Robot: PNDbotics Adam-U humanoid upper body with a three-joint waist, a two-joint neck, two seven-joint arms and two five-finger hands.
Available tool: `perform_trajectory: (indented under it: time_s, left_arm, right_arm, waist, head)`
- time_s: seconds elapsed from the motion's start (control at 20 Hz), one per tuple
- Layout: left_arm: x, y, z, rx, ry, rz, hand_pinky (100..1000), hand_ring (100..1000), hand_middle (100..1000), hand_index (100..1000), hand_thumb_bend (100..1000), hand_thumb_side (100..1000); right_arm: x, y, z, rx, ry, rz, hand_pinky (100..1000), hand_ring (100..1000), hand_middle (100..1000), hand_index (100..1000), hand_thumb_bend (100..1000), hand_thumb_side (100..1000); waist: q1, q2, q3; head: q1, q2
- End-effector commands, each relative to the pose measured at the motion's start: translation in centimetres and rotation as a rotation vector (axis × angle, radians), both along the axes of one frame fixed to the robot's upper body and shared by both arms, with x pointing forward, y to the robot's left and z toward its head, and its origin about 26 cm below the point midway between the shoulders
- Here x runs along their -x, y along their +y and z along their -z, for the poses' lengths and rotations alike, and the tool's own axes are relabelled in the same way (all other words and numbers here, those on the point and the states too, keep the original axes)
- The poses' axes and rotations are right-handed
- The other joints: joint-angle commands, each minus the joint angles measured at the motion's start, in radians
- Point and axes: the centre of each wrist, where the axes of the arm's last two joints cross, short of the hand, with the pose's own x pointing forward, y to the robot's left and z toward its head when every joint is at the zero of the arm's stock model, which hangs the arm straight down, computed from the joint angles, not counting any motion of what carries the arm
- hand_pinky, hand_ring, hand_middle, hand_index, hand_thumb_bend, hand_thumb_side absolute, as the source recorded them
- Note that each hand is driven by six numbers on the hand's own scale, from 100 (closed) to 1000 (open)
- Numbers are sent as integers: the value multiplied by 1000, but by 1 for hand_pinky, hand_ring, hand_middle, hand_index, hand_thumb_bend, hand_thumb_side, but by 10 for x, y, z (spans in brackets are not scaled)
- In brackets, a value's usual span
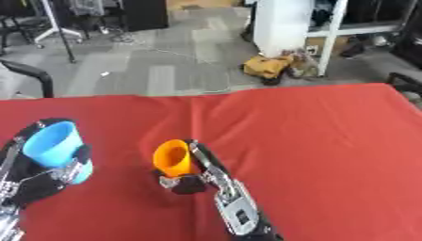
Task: Pour the contents of one cup into another cup.
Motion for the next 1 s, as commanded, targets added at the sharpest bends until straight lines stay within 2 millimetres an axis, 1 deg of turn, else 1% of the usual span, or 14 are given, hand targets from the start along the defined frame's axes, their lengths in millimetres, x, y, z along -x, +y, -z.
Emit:
perform_trajectory:
  time_s: [0.05,0.45,0.65,0.75,1.0]
  left_arm:
    - [0,7,-24,-35,-75,8,365,420,527,701,194,100]
    - [-4,2,-53,-136,-182,55,362,418,525,703,224,100]
    - [-6,-4,-63,-215,-260,64,355,414,521,708,229,100]
    - [-9,-6,-66,-275,-316,54,354,414,519,710,239,100]
    - [-16,-13,-65,-396,-428,18,350,412,515,715,260,100]
  right_arm:
    - [6,15,-16,-12,-26,-115,739,396,335,517,290,100]
    - [19,39,-11,-8,29,-271,741,400,337,518,294,100]
    - [23,46,-5,2,56,-312,743,403,339,521,298,100]
    - [24,47,-3,5,65,-322,743,403,339,521,301,100]
    - [24,49,-3,0,70,-333,743,404,339,521,302,100]
  waist:
    - [1,-21,-1]
    - [-4,-17,-13]
    - [-6,-16,-17]
    - [-7,-17,-18]
    - [-9,-16,-22]
  head:
    - [1,-14]
    - [7,-23]
    - [10,-26]
    - [12,-26]
    - [14,-29]
